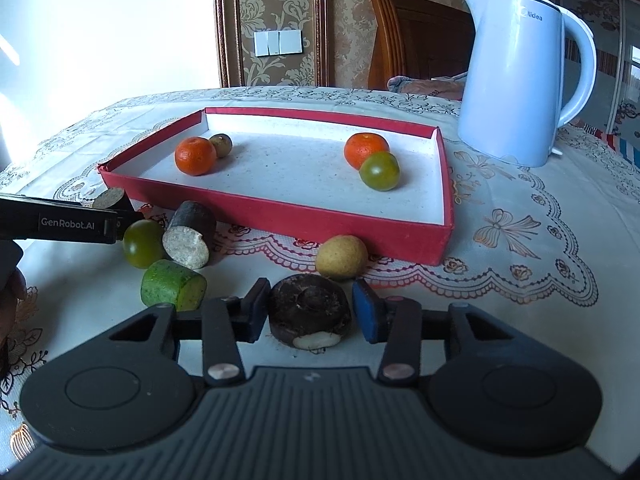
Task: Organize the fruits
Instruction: 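Close the left gripper on the dark cylinder while the right closes on the dark slice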
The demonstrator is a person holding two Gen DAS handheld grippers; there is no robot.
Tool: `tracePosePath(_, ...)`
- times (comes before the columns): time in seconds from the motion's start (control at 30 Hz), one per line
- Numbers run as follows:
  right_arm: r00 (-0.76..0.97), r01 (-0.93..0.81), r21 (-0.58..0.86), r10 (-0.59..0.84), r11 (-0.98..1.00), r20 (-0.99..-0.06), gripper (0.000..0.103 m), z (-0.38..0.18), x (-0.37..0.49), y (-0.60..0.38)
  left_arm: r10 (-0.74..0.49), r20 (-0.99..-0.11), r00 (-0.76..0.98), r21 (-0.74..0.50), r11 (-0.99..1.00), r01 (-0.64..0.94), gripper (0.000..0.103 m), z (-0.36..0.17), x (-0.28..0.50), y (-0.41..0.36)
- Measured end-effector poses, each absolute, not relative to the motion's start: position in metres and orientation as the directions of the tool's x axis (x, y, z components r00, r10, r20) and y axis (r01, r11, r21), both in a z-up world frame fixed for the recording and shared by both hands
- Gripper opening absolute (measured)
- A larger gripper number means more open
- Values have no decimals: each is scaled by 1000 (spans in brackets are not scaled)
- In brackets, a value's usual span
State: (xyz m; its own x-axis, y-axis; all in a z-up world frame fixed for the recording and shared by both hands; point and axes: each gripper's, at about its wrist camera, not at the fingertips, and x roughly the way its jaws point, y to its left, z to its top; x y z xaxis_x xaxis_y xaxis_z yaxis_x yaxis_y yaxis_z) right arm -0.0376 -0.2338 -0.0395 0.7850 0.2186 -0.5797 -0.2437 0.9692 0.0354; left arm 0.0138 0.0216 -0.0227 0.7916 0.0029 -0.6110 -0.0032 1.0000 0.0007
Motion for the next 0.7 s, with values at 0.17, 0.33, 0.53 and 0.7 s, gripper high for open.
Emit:
tracePosePath(0.17,786,-247,33,220,968,-578,39,-40,-38,-233,2,-609,794,30,999,20,64,-23,12,16)
tracePosePath(0.33,786,-247,33,221,968,-577,39,-40,-39,-233,-10,-599,801,50,998,49,52,-23,9,10)
tracePosePath(0.53,787,-248,32,220,968,-576,38,-40,-39,-233,1,-586,811,74,996,53,32,-22,5,6)
tracePosePath(0.7,788,-247,35,222,968,-574,38,-39,-39,-233,4,-585,811,68,997,44,33,-22,4,8)
